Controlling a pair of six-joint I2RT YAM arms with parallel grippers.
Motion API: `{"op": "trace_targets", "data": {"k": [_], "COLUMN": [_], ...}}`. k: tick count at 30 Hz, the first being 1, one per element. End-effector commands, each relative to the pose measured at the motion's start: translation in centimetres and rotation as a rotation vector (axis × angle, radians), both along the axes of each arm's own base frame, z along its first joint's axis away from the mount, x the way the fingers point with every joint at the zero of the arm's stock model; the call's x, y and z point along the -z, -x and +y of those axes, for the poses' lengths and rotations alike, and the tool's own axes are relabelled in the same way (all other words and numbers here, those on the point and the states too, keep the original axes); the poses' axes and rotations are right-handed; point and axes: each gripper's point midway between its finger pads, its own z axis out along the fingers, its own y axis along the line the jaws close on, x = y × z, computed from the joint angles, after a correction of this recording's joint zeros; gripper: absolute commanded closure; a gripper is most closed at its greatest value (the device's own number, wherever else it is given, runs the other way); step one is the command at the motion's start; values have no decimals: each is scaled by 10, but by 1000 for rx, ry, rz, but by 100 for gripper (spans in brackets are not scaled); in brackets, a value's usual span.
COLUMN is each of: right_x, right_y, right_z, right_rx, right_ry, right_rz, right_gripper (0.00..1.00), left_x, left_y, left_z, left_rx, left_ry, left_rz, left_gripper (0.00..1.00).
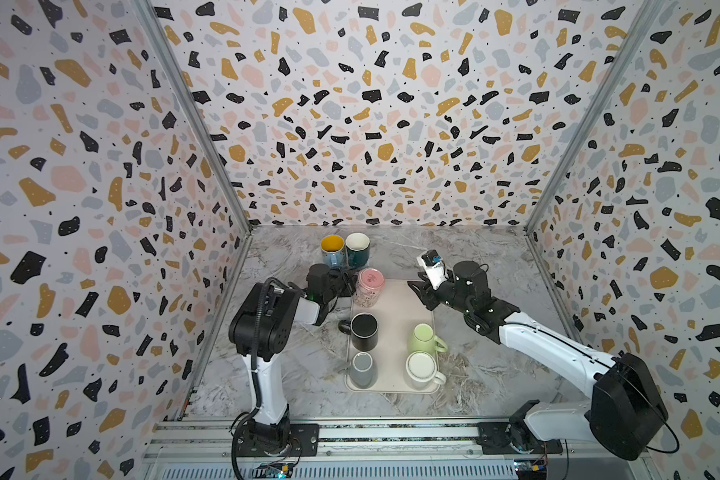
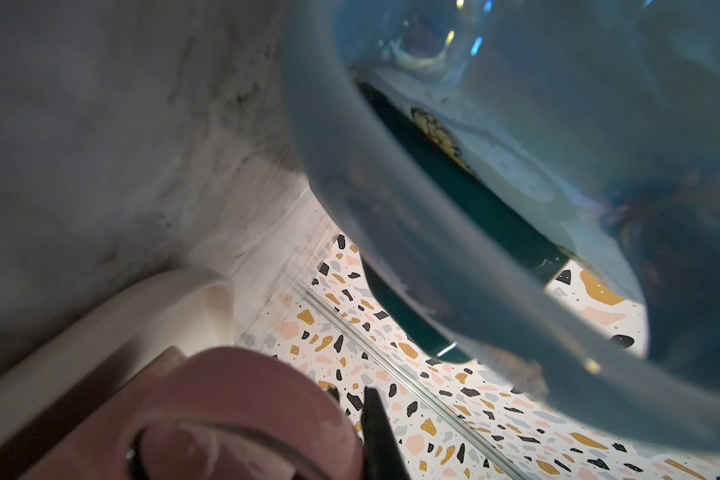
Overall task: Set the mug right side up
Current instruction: 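Lift the pink mug off the tray by its handle with the left gripper, then swing the pink mug toward the right gripper while the right gripper reaches in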
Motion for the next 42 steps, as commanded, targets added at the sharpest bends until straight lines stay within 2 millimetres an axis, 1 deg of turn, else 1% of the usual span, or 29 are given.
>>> {"op": "trace_targets", "data": {"k": [1,5,8,15,19,23,27,29,32,35,40,42], "right_x": [-16,-15,-14,-12,-12,-13,-19,-22,-24,-25,-31,-33], "right_y": [-4,-3,-2,1,2,4,6,8,11,13,14,14], "right_z": [-1,-1,-2,-5,-6,-4,-6,-8,-12,-14,-17,-18], "right_rx": [13,13,12,19,21,11,13,15,22,29,39,41], "right_ry": [-13,-14,-18,-16,-25,-32,-41,-44,-47,-48,-50,-48], "right_rz": [-20,-18,-17,-20,-19,-12,-25,-28,-36,-37,-50,-55], "right_gripper": [56,56,56,56,56,56,56,57,57,57,58,59], "left_x": [-13,-27,-42,-84,-108,-137,-165,-174,-185,-195,-206,-216], "left_y": [-10,-10,-14,-17,-14,-8,-3,1,7,15,22,27], "left_z": [2,-1,-2,-14,-24,-34,-47,-53,-58,-60,-63,-68], "left_rx": [-15,-2,6,61,117,162,233,268,313,337,391,415], "left_ry": [30,32,25,25,3,-40,-135,-198,-284,-335,-460,-511], "left_rz": [-55,-109,-181,-352,-440,-536,-627,-657,-687,-722,-786,-845], "left_gripper": [100,100,100,100,100,100,100,100,100,100,100,100]}}
